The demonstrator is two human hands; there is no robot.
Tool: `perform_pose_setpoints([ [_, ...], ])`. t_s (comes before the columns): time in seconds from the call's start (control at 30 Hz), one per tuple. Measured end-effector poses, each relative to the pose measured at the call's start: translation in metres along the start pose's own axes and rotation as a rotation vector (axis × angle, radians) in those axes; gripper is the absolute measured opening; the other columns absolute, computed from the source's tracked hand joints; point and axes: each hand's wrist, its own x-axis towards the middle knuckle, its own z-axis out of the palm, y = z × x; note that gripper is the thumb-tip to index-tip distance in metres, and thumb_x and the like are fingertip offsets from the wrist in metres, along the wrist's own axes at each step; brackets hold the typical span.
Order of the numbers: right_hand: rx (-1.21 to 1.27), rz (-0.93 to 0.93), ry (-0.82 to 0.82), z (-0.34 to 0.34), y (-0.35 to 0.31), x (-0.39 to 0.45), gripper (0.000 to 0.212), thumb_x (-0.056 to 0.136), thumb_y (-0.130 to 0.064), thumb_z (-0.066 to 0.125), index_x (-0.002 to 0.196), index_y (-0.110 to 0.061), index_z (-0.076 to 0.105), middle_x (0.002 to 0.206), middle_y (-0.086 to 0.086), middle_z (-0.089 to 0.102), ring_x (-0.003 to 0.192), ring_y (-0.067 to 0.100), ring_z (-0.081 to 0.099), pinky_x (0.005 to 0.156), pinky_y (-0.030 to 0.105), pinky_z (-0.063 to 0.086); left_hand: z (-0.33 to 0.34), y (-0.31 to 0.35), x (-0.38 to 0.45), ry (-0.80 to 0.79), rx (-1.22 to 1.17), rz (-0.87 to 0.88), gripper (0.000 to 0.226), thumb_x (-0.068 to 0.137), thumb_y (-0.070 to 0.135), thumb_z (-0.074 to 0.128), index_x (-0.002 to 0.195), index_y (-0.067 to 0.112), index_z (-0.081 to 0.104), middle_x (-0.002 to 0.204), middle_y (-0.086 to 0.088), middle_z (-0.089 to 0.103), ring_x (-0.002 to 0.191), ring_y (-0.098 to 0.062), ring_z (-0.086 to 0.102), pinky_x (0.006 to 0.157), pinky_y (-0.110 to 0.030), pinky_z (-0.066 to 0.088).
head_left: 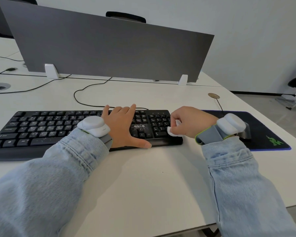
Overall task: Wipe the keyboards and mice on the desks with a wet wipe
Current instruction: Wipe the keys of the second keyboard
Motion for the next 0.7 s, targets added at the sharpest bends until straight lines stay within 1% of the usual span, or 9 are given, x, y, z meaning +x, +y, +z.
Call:
perform_pose_setpoints([
  [0.1, 0.085, -0.080, 0.075, 0.009, -0.010, 0.005, 0.012, 0.083, -0.030, 0.065, 0.079, -0.019, 0.066, 0.065, -0.012, 0.050, 0.060, 0.005, 0.046, 0.052, 0.019, 0.030, 0.002, -0.001, 0.001, 0.011, -0.008, 0.001, 0.153, 0.037, 0.105, 0.022, 0.160, 0.018, -0.001, 0.159, 0.006, 0.031, 0.149, -0.020, 0.022, 0.123, -0.059, 0.002],
  [0.17, 0.153, -0.132, 0.180, 0.017, -0.020, 0.014, 0.014, 0.083, -0.034, 0.066, 0.077, -0.022, 0.065, 0.071, -0.012, 0.056, 0.070, 0.008, 0.052, 0.059, 0.022, 0.037, 0.002, -0.002, 0.000, 0.010, -0.001, 0.002, 0.152, 0.038, 0.106, 0.022, 0.160, 0.018, -0.002, 0.160, 0.006, 0.030, 0.150, -0.020, 0.021, 0.123, -0.058, 0.002],
  [0.23, 0.171, -0.128, 0.310, 0.020, -0.027, 0.029, 0.015, 0.085, -0.037, 0.064, 0.077, -0.024, 0.063, 0.077, -0.011, 0.060, 0.081, 0.014, 0.056, 0.072, 0.031, 0.043, 0.002, -0.002, 0.000, 0.019, 0.007, 0.008, 0.151, 0.039, 0.106, 0.023, 0.160, 0.018, -0.002, 0.160, 0.005, 0.030, 0.150, -0.020, 0.021, 0.122, -0.059, 0.000],
  [0.3, 0.147, -0.084, 0.396, 0.020, -0.032, 0.044, 0.013, 0.087, -0.035, 0.061, 0.079, -0.024, 0.062, 0.082, -0.011, 0.062, 0.088, 0.018, 0.057, 0.081, 0.039, 0.045, 0.002, -0.002, -0.002, 0.033, 0.026, 0.012, 0.152, 0.038, 0.107, 0.023, 0.159, 0.018, -0.001, 0.160, 0.005, 0.030, 0.149, -0.022, 0.022, 0.121, -0.062, -0.004],
  [0.37, 0.101, -0.021, 0.407, 0.019, -0.033, 0.060, 0.012, 0.088, -0.033, 0.061, 0.080, -0.023, 0.063, 0.088, -0.010, 0.061, 0.093, 0.019, 0.057, 0.085, 0.041, 0.045, 0.000, -0.005, -0.003, 0.037, 0.054, 0.007, 0.155, 0.035, 0.107, 0.021, 0.159, 0.019, -0.003, 0.161, 0.004, 0.025, 0.150, -0.025, 0.018, 0.119, -0.064, -0.009],
  [0.47, 0.067, 0.068, 0.334, 0.020, -0.030, 0.081, 0.010, 0.087, -0.031, 0.061, 0.080, -0.024, 0.062, 0.096, -0.006, 0.061, 0.096, 0.022, 0.058, 0.084, 0.039, 0.047, -0.010, -0.020, -0.012, -0.007, 0.053, -0.023, 0.159, 0.029, 0.108, 0.023, 0.158, 0.023, -0.013, 0.167, 0.000, 0.010, 0.154, -0.027, 0.004, 0.118, -0.064, -0.013],
  [0.53, 0.079, 0.084, 0.296, 0.019, -0.027, 0.090, 0.010, 0.086, -0.031, 0.063, 0.077, -0.026, 0.061, 0.093, -0.006, 0.059, 0.096, 0.023, 0.059, 0.083, 0.038, 0.048, -0.019, -0.037, -0.022, -0.042, 0.036, -0.052, 0.160, 0.027, 0.108, 0.027, 0.157, 0.026, -0.018, 0.168, 0.001, 0.004, 0.155, -0.026, -0.002, 0.119, -0.062, -0.014],
  [0.6, 0.104, 0.065, 0.308, 0.018, -0.026, 0.095, 0.013, 0.085, -0.032, 0.065, 0.073, -0.027, 0.061, 0.089, -0.008, 0.054, 0.094, 0.022, 0.058, 0.084, 0.039, 0.050, -0.023, -0.053, -0.033, -0.078, 0.025, -0.065, 0.162, 0.026, 0.109, 0.029, 0.157, 0.027, -0.019, 0.167, 0.003, 0.004, 0.155, -0.023, -0.003, 0.120, -0.061, -0.013],
  [0.7, 0.162, -0.037, 0.334, 0.017, -0.036, 0.102, 0.013, 0.084, -0.035, 0.066, 0.074, -0.028, 0.063, 0.079, -0.014, 0.050, 0.085, 0.016, 0.055, 0.079, 0.037, 0.050, -0.022, -0.069, -0.040, -0.122, 0.041, -0.056, 0.162, 0.026, 0.108, 0.031, 0.156, 0.027, -0.021, 0.166, 0.005, 0.007, 0.154, -0.021, -0.001, 0.120, -0.060, -0.012],
])
